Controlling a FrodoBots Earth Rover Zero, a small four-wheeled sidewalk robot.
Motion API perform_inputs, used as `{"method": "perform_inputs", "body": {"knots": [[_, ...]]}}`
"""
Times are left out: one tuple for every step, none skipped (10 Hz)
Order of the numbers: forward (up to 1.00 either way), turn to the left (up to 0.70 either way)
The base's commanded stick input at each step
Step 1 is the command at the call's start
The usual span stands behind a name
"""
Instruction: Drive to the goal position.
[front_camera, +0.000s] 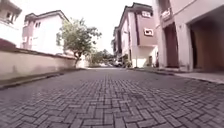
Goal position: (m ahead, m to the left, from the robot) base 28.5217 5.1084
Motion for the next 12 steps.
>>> {"method": "perform_inputs", "body": {"knots": [[0.7, 0.0], [0.7, 0.0], [0.7, 0.0], [0.7, 0.0], [0.7, 0.0], [0.7, 0.0], [0.7, 0.0], [0.7, 0.0], [0.7, 0.0], [0.7, 0.0], [0.7, 0.0], [0.7, 0.0]]}}
